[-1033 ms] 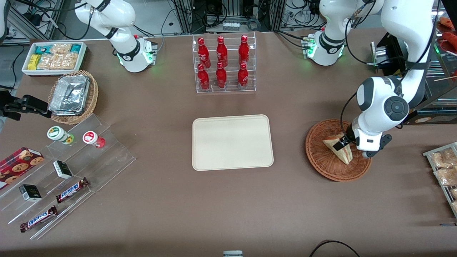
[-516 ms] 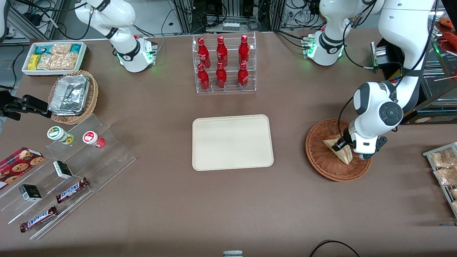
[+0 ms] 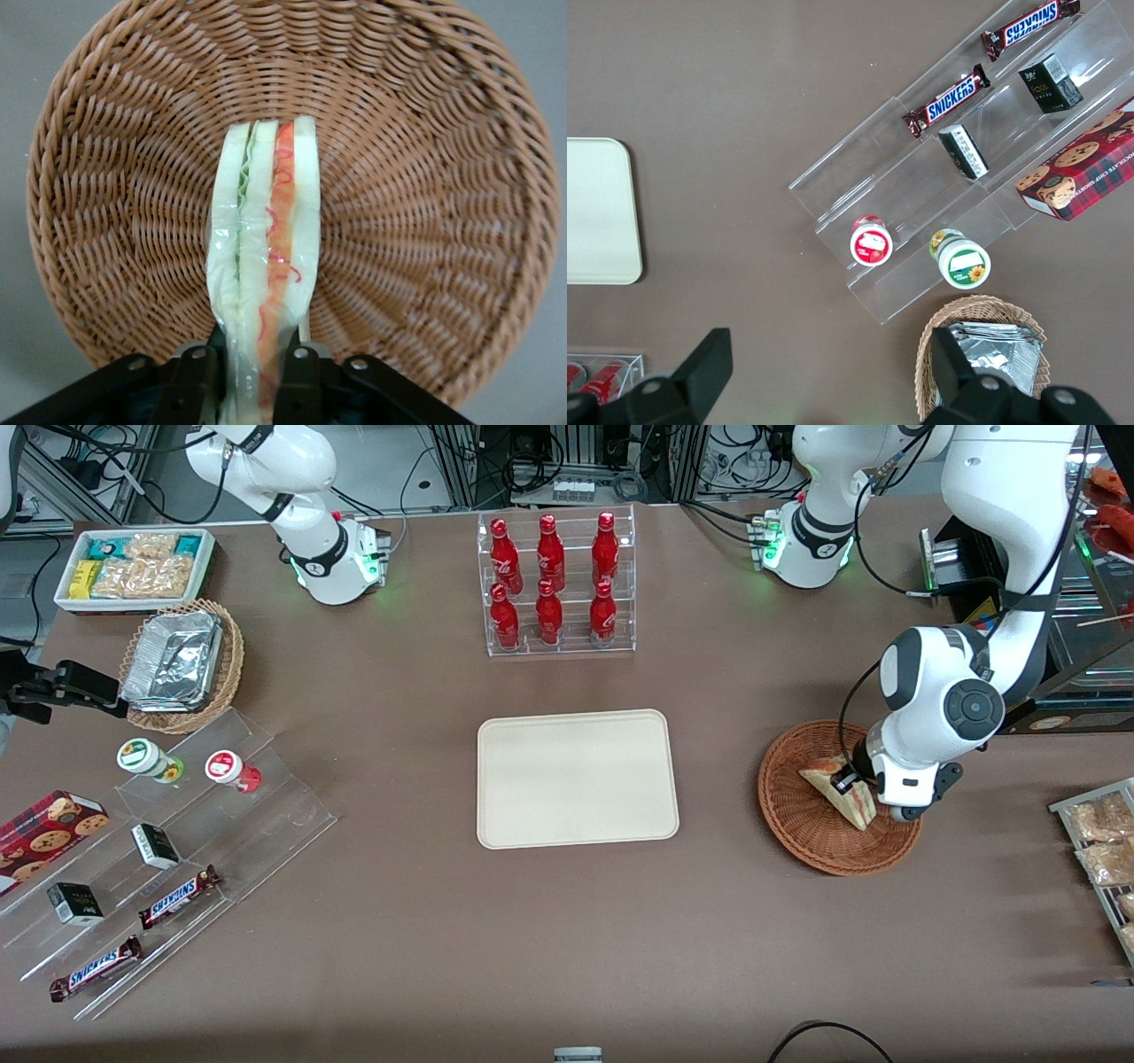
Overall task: Place sandwich from basket to tray
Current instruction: 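Lift the sandwich with the left gripper and carry it over the tray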
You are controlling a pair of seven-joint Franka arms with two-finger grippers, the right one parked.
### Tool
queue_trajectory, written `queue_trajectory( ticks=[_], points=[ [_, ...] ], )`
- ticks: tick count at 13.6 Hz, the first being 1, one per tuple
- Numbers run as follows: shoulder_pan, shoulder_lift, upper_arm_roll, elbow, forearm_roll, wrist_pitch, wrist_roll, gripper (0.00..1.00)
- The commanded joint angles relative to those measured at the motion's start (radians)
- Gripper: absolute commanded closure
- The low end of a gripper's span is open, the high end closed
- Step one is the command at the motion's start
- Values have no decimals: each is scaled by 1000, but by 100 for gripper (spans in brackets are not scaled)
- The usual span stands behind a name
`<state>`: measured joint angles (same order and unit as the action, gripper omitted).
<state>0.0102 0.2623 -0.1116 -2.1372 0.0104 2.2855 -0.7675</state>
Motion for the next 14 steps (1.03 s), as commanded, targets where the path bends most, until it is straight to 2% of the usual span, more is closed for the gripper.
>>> queue_trajectory(
  ticks=[1, 5, 8, 14],
  points=[
    [-35, -31, -13, 74, 13, -127, 37, 100],
    [-130, -26, -14, 181, 11, -282, 86, 100],
    [-220, 3, -16, 209, 0, -273, 80, 100],
    [-433, 155, -16, 388, -3, -285, 65, 100]
  ],
)
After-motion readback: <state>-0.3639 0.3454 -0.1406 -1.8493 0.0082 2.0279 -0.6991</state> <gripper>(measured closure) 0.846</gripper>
